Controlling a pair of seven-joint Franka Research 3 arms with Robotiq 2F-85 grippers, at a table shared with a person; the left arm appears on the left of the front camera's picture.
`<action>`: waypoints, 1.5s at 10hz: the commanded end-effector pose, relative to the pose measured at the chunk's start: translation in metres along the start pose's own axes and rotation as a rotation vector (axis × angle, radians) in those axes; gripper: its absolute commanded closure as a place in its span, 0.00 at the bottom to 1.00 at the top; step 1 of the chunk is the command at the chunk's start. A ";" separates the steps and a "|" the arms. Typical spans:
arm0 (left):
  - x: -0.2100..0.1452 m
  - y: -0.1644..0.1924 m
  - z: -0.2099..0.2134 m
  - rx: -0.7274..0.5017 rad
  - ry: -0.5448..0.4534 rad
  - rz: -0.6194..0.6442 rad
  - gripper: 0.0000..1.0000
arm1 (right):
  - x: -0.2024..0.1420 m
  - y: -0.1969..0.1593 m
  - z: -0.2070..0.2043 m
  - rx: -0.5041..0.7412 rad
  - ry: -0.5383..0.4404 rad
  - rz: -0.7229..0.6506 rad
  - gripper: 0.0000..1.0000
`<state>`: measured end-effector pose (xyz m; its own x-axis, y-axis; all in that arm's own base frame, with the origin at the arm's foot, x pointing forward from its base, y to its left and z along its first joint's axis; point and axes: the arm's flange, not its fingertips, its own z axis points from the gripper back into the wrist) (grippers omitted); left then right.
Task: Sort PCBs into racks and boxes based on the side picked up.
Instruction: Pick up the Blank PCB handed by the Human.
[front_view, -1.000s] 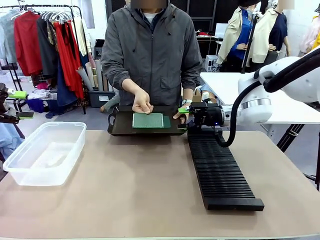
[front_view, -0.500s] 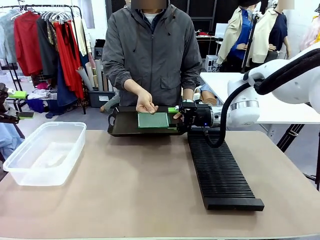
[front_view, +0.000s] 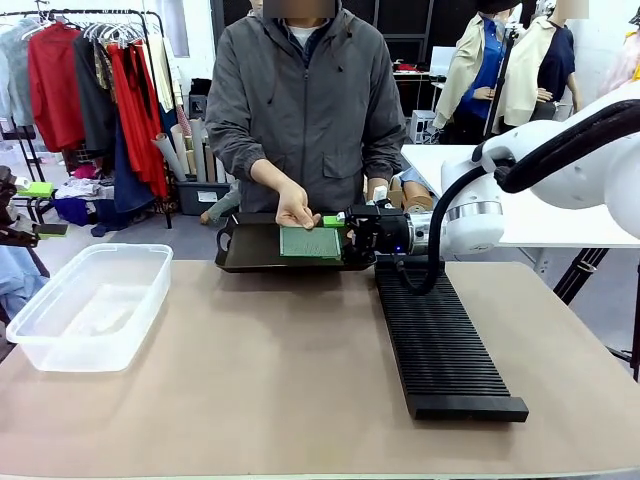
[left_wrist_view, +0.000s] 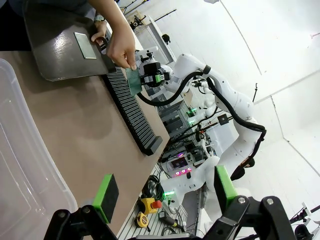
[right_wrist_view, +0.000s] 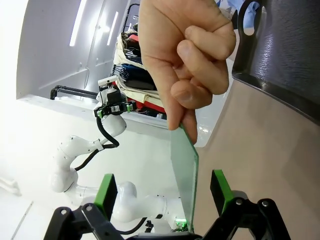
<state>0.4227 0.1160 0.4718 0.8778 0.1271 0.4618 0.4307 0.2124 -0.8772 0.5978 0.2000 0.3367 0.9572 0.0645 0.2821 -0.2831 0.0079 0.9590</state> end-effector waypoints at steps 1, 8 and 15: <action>0.000 -0.001 0.001 -0.002 0.000 -0.003 0.00 | 0.009 -0.001 -0.006 0.007 -0.029 0.004 0.00; 0.000 -0.001 0.001 -0.002 0.000 -0.003 0.00 | 0.013 -0.011 -0.001 0.011 -0.098 -0.056 1.00; 0.000 -0.001 0.001 -0.002 0.000 -0.003 0.00 | 0.003 -0.017 0.001 -0.016 -0.072 -0.077 1.00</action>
<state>0.4227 0.1160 0.4718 0.8778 0.1272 0.4618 0.4306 0.2124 -0.8772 0.6056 0.2044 0.3223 0.9797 0.0156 0.1999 -0.2004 0.0346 0.9791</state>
